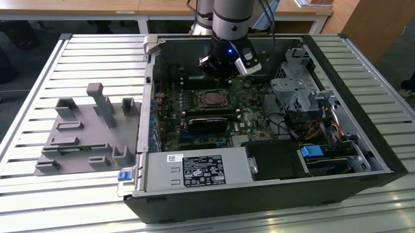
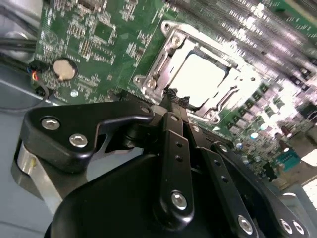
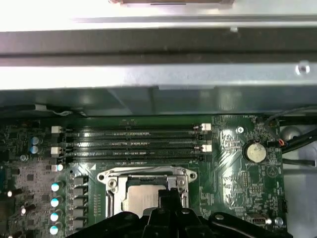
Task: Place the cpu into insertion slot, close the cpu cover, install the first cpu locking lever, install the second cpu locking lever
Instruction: 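Install the second cpu locking lever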
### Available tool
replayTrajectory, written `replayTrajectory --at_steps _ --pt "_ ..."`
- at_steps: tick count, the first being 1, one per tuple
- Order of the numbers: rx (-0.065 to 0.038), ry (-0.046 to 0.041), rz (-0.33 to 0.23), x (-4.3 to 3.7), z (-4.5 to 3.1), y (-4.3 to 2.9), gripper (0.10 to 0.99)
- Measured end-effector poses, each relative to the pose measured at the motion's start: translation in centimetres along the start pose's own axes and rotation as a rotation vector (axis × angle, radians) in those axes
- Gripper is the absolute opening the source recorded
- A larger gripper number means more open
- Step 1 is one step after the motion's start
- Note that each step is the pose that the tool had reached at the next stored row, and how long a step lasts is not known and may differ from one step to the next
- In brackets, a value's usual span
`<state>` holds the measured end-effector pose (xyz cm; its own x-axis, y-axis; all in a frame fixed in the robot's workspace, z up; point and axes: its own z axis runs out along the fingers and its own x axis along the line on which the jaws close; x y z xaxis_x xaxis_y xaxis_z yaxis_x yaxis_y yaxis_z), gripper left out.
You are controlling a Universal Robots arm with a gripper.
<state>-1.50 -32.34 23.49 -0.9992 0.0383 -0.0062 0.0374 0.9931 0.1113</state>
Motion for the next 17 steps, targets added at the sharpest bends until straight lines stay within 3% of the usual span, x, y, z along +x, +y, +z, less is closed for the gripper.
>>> replayTrajectory --at_steps 5,12,17 --pt "0.000 0.0000 0.000 -0.05 -0.17 -1.25 0.106" --pt "-0.004 0.0028 0.000 -0.08 -1.08 -1.88 0.106" --pt "-0.007 0.0030 0.001 -0.13 -1.23 -3.21 0.106"
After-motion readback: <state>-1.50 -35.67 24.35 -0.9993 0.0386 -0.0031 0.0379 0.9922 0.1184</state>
